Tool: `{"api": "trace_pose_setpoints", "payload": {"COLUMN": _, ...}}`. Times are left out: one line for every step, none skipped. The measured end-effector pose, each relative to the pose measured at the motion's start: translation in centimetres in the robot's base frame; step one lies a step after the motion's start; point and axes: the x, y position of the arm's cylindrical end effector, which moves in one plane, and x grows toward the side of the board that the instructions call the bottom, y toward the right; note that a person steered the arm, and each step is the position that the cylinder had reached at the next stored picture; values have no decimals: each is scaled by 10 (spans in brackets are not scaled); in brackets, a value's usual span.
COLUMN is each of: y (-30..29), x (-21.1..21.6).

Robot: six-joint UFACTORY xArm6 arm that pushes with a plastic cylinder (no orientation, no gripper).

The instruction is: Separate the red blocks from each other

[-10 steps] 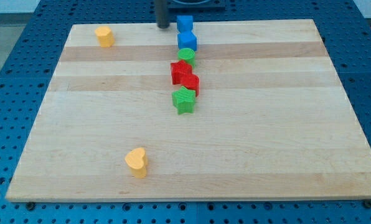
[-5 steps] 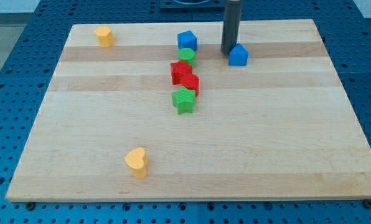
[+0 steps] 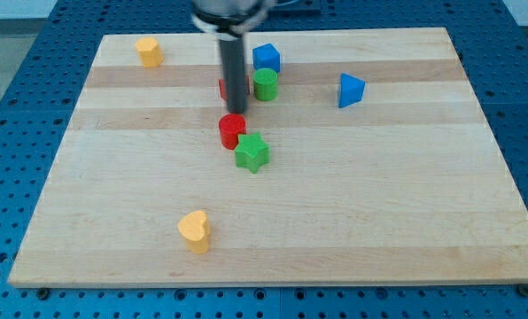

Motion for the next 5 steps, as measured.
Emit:
{"api": "trace_pose_setpoints", "payload": {"y": -38, "x": -14}}
{"api": "trace_pose_setpoints", "payload": {"y": 13, "x": -3}}
{"api": "trace_pose_setpoints", "payload": {"y": 13, "x": -27}}
{"api": "trace_pose_setpoints", "payload": {"y": 29, "x": -54}}
{"api": "trace_pose_setpoints", "payload": {"y": 49, "x": -67}}
